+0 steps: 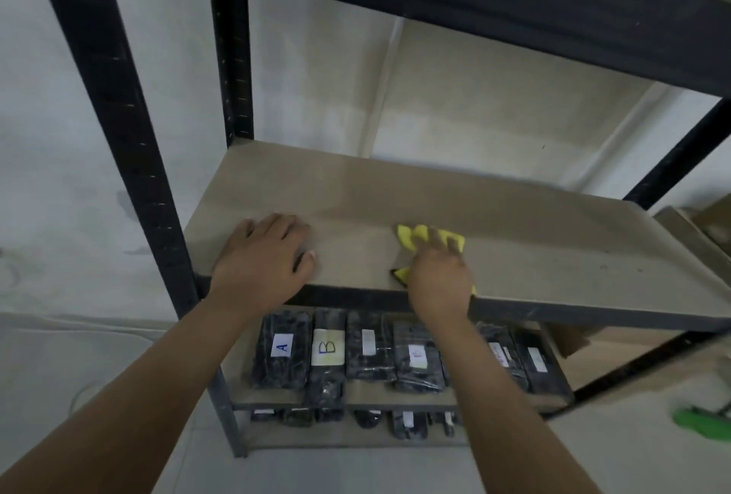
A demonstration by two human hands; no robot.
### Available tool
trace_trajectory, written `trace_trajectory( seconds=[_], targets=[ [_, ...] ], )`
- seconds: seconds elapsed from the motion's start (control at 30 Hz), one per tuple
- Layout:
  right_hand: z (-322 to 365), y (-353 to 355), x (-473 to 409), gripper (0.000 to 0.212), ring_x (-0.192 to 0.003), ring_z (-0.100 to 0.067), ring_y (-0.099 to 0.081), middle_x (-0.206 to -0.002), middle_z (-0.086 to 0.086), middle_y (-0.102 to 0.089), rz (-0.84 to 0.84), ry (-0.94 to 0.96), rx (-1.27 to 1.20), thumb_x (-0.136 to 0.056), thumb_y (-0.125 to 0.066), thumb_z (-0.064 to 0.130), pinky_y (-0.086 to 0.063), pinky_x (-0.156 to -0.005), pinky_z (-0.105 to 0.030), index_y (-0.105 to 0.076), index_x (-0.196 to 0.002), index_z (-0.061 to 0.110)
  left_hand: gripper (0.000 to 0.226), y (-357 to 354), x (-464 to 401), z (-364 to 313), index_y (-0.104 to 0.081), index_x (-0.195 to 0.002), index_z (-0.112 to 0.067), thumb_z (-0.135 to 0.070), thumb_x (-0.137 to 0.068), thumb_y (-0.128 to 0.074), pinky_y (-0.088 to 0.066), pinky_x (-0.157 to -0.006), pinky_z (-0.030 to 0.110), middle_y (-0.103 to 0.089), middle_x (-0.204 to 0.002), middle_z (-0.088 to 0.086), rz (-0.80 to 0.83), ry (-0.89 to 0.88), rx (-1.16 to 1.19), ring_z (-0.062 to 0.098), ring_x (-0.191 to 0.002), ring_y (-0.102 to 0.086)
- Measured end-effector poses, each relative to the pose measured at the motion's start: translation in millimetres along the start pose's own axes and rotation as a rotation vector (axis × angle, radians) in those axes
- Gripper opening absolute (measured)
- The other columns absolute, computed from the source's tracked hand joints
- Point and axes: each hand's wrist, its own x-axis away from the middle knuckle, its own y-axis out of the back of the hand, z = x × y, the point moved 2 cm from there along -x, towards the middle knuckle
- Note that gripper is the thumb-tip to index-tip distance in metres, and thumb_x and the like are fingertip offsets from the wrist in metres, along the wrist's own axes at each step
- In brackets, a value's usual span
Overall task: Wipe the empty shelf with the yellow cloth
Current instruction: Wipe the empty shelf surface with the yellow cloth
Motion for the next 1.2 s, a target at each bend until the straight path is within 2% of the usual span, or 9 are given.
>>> trace_trajectory(
  seconds=[0.13, 0.27, 0.37, 0.43, 0.5, 0.63, 0.83, 1.0, 1.2],
  targets=[
    [29.6, 10.3, 27.3, 0.037, -0.118, -0.027, -0.053, -0.132, -0.002, -0.058, -0.019, 0.061, -0.356, -0.093, -0.043, 0.007, -0.044, -0.093, -0.034, -0.059, -0.124, 0.019, 0.058, 0.6, 0.7, 0.7, -0.043, -0.133, -0.021, -0.046, -0.087, -0.018, -0.025, -0.108, 0.042, -0.043, -0.143, 0.000, 0.008, -0.009, 0.008, 0.019, -0.134, -0.035],
    [-18.5, 34.5, -6.3, 0.027, -0.057, -0.020, -0.055, -0.062, 0.000, -0.059, 0.071, -0.240, -0.825, -0.094, -0.044, 0.013, -0.038, -0.051, -0.023, -0.070, -0.098, 0.018, 0.063, 6.1, 12.4, -2.0, -0.048, -0.132, -0.014, -0.042, -0.088, -0.012, -0.031, -0.108, 0.041, -0.050, -0.139, 0.007, -0.013, -0.051, 0.010, 0.024, -0.131, -0.042],
    [-47.5, 36.6, -56.0, 0.031, -0.065, -0.012, -0.060, -0.085, -0.005, -0.067, 0.055, -0.207, -0.647, -0.095, -0.041, 0.023, -0.043, -0.055, -0.021, -0.061, -0.120, 0.023, 0.055, 8.3, 29.3, -5.0, -0.056, -0.125, -0.007, -0.035, -0.093, -0.021, -0.042, -0.100, 0.042, -0.061, -0.126, 0.012, -0.065, -0.053, -0.014, 0.028, -0.121, -0.055],
    [-48.1, 16.0, -84.6, 0.041, -0.109, -0.026, -0.057, -0.131, -0.013, -0.055, 0.213, -0.062, -0.325, -0.097, -0.037, 0.028, -0.046, -0.087, -0.032, -0.045, -0.136, 0.020, 0.051, 8.2, 36.0, -4.7, -0.059, -0.122, -0.007, -0.034, -0.094, -0.026, -0.045, -0.097, 0.042, -0.064, -0.122, 0.013, -0.085, -0.042, -0.009, 0.028, -0.117, -0.057],
    [-35.4, -6.1, -101.1, 0.049, -0.141, -0.029, -0.024, -0.155, -0.008, -0.024, 0.313, 0.057, -0.078, -0.099, -0.031, 0.036, -0.022, -0.115, -0.040, -0.028, -0.145, 0.021, 0.051, 6.3, 38.5, -3.1, -0.057, -0.123, -0.007, -0.036, -0.094, -0.027, -0.045, -0.096, 0.042, -0.063, -0.124, 0.013, -0.094, -0.042, -0.002, 0.028, -0.118, -0.056],
    [9.4, -16.4, -108.7, 0.047, -0.144, -0.026, -0.016, -0.158, -0.001, -0.019, 0.279, 0.215, -0.159, -0.100, -0.033, 0.034, -0.012, -0.116, -0.032, -0.029, -0.145, 0.025, 0.050, 3.9, 36.8, -0.8, -0.056, -0.124, -0.009, -0.038, -0.094, -0.028, -0.045, -0.096, 0.040, -0.062, -0.125, 0.011, -0.107, -0.039, -0.008, 0.026, -0.119, -0.056],
    [41.4, 0.9, -48.2, 0.030, -0.134, -0.015, -0.039, -0.139, -0.002, -0.052, 0.293, 0.515, -0.531, -0.093, -0.053, 0.019, -0.024, -0.109, -0.020, -0.062, -0.121, 0.015, 0.046, 2.1, 37.1, -0.5, -0.058, -0.119, -0.008, -0.036, -0.092, -0.032, -0.046, -0.094, 0.039, -0.064, -0.121, 0.011, -0.151, -0.059, 0.008, 0.027, -0.115, -0.058],
    [18.2, 27.1, -24.2, 0.021, -0.111, 0.011, -0.054, -0.123, 0.005, -0.062, 0.574, 0.476, -0.742, -0.092, -0.055, 0.020, -0.035, -0.098, -0.006, -0.069, -0.108, 0.020, 0.050, 1.8, 37.6, 1.8, -0.056, -0.121, -0.010, -0.043, -0.094, -0.029, -0.045, -0.095, 0.038, -0.063, -0.123, 0.009, -0.153, -0.088, -0.026, 0.025, -0.117, -0.057],
    [41.1, 21.8, -71.3, 0.032, -0.128, -0.023, -0.047, -0.138, -0.007, -0.053, 0.336, 0.347, -0.526, -0.096, -0.049, 0.023, -0.036, -0.102, -0.026, -0.059, -0.125, 0.014, 0.070, 1.3, 36.4, 3.8, -0.054, -0.124, -0.010, -0.064, -0.086, -0.028, -0.046, -0.095, 0.037, -0.060, -0.127, 0.009, -0.104, -0.112, -0.088, 0.025, -0.119, -0.055]
  ],
)
